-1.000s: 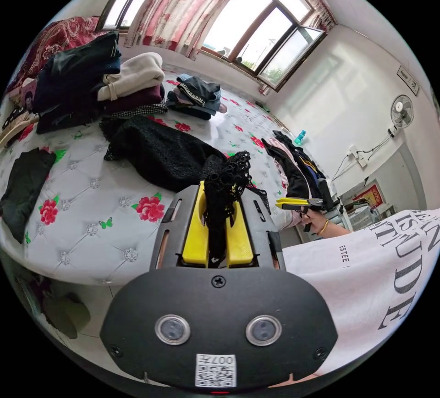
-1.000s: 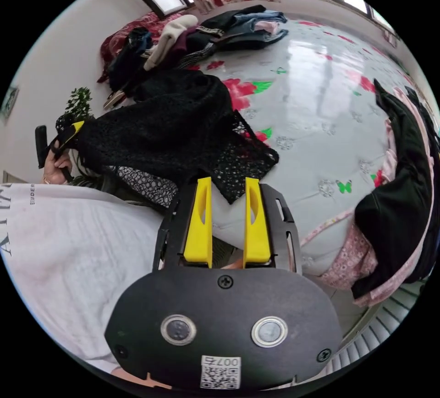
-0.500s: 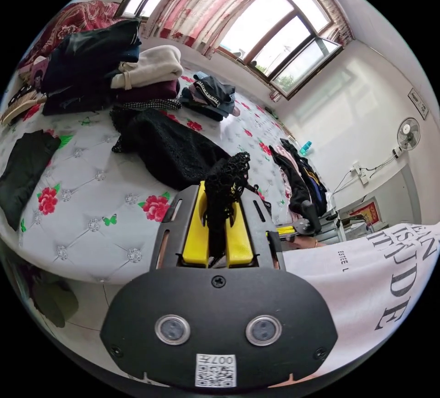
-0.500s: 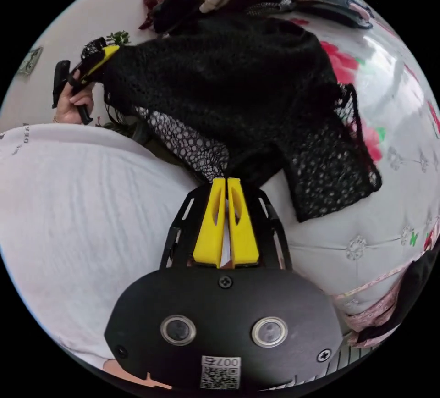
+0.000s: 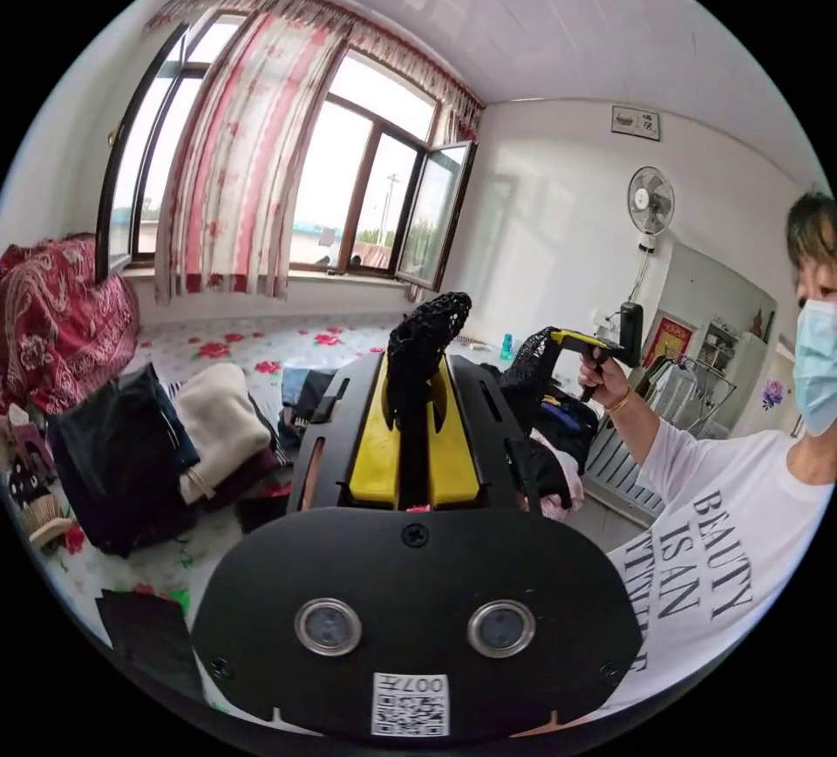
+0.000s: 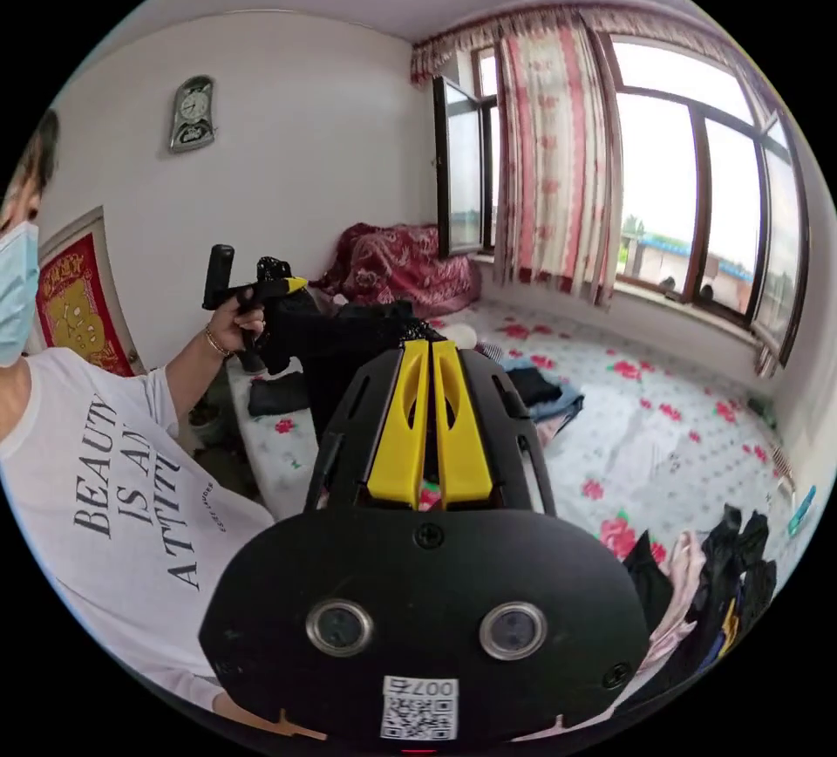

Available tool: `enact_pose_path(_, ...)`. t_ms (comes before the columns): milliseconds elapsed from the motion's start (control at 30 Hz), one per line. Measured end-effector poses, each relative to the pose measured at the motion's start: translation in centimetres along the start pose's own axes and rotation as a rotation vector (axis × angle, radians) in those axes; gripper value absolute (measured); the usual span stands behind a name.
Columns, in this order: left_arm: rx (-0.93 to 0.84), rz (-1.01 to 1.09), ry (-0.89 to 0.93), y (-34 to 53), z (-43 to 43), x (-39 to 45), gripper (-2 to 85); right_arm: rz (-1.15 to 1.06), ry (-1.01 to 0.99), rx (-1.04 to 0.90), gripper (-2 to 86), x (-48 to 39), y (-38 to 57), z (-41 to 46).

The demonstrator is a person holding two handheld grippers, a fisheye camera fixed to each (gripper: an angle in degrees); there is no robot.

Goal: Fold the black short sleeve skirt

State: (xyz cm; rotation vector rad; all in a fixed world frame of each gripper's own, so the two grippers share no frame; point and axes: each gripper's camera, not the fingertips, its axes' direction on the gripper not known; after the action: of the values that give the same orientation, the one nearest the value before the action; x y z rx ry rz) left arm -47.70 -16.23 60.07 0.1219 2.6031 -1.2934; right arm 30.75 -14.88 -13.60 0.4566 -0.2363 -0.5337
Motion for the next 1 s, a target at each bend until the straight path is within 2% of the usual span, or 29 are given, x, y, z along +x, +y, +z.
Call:
enact_pose_path(67, 0.053, 0.04, 0.04, -2.0, -3.4, 1.6, -0.6, -0.018, -0.04, 0.106, -0.3, -1.9, -1.6, -4.4)
enact_pose_path(200, 0.263, 0.247, 0.07, -5.4, -12.9, 7.3, -0.5, -0.16, -0.106, 0.322, -0.3, -8.1, -4.9, -15.2)
enact_pose_path(333, 0.329, 0.329, 0.085, -7.0, -17.2, 9.8, -0.5, -0.3, -0.006, 0.34, -0.3, -14.1, -7.5, -20.0)
enact_pose_path(533, 0.372, 0.302, 0.187, -8.5, -18.1, 9.1, -0.6, -0.32, 0.043, 0.348, -0.3, -16.4, -10.9, -22.0)
enact_pose_path(633, 0.443, 0.303, 0.202, -9.1, -18.4, 8.7, -0.7, -0.343, 0.049, 0.35, -0.3, -17.0, -12.6, -22.0)
enact_pose_path(767, 0.472, 0.291, 0.104, -10.5, -16.7, 6.9, -0.7, -0.346, 0.112, 0.304, -0.3, -16.4, -14.5, -19.3)
enact_pose_path(900, 0.272, 0.125, -0.014, -10.6, -8.6, 0.4, -0.6, -0.183, 0.058, 0.144, -0.3, -9.9, -14.4, -11.0)
enact_pose_path(1000, 0.133, -0.047, 0.023, -8.4, -2.2, -5.5, -0.5, -0.072, 0.055, 0.017, -0.3, -4.8, -11.7, -3.5)
